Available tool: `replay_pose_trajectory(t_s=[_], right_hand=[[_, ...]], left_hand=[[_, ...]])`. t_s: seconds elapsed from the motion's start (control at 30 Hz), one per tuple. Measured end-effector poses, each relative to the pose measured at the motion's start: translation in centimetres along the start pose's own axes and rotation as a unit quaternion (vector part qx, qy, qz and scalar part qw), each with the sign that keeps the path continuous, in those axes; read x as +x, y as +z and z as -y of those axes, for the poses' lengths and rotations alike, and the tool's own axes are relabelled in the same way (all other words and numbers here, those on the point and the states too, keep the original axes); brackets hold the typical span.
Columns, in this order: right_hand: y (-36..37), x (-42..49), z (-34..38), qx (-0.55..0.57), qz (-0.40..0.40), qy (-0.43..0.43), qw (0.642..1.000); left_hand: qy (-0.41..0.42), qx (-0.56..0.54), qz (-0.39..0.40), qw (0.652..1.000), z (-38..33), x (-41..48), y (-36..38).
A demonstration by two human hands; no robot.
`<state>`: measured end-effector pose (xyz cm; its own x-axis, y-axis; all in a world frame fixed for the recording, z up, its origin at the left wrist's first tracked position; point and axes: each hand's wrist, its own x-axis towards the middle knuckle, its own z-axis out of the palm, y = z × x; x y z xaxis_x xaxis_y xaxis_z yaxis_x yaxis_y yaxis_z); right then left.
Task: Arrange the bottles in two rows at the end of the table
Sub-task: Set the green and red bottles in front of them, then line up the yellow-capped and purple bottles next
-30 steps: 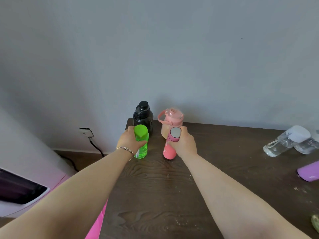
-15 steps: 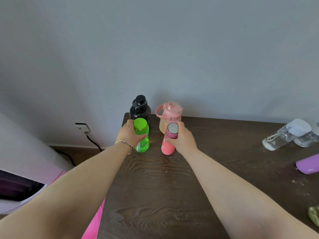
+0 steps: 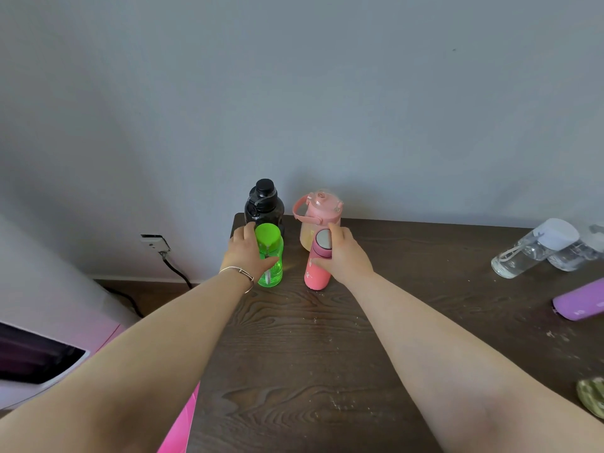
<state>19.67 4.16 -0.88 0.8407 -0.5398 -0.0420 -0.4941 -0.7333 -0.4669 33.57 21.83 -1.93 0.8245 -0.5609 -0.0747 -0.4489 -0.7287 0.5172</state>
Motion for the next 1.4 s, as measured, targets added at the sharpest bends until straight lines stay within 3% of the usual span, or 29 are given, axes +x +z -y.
replay_pose_trajectory(t_s=[0.23, 0.47, 0.63, 0.93, 1.4], right_hand=[[-1.9, -1.8, 0.1, -0.150, -0.023, -0.063, 0.986], [-3.3, -6.1, -1.4, -0.257, -0.029, -0.046, 0.965], [-4.5, -9.6, -3.3, -0.303, -0.029, -0.011, 0.952], [-10.0, -15.5, -9.7, -0.276, -0.083, 0.052, 0.956], [-21.8, -31.3, -29.9, -0.237, -0.146, 0.126, 0.952]], left_hand=[[0.133, 0.226, -0.036, 0.964, -1.4, -1.5, -0.7], [0.191, 0.328, -0.010, 0.925, -3.7, -4.8, -0.2], [0.212, 0.325, 0.003, 0.922, -6.1, -7.4, 0.3], [0.277, 0.330, -0.010, 0.902, -14.3, -10.3, 2.5], [0.338, 0.336, 0.020, 0.879, -36.9, -21.4, 16.6]])
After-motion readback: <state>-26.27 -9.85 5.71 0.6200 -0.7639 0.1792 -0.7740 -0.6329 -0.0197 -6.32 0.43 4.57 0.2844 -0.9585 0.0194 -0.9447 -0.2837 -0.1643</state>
